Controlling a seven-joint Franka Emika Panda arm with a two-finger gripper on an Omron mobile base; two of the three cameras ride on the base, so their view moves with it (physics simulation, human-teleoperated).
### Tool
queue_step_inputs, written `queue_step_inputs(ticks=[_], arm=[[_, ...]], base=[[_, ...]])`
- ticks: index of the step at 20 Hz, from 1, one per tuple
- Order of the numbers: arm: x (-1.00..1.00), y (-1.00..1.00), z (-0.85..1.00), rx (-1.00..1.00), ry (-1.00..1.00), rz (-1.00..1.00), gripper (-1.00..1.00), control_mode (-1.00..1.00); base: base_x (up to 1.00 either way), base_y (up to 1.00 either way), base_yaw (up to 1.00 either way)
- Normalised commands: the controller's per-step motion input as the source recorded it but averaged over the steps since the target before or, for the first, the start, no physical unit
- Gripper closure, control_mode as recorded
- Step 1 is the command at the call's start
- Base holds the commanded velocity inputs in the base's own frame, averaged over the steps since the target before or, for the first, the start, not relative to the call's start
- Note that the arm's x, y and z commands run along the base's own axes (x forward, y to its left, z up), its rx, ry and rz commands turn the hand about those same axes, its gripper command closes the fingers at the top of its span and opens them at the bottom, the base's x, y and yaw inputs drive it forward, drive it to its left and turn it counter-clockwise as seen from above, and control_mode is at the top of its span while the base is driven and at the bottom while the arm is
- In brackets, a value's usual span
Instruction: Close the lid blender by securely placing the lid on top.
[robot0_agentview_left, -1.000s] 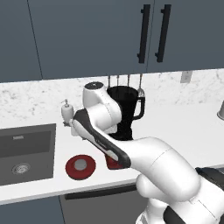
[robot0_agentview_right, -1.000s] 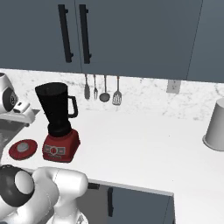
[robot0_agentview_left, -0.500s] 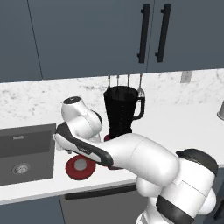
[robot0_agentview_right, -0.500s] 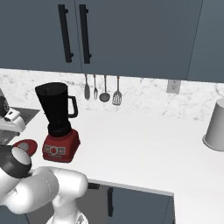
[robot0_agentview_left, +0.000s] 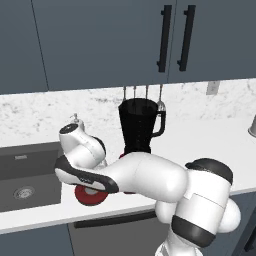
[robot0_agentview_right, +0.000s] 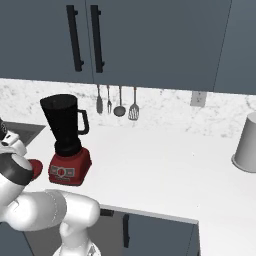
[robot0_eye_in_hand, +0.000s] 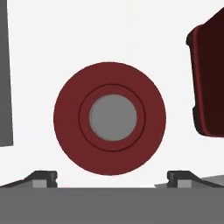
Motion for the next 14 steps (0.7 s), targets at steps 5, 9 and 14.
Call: queue_step_inputs(ticks=[5, 9, 14], arm=[[0.15, 0.01, -0.19, -0.09, 0.0, -0.07, -1.0, -1.0], [0.16, 0.0, -0.26, -0.06, 0.0, -0.1, -1.0, -1.0], [0.1, 0.0, -0.24, -0.05, 0.0, -0.11, -1.0, -1.0]], base=[[0.0, 0.0, 0.0], [0.0, 0.0, 0.0], [0.0, 0.0, 0.0]])
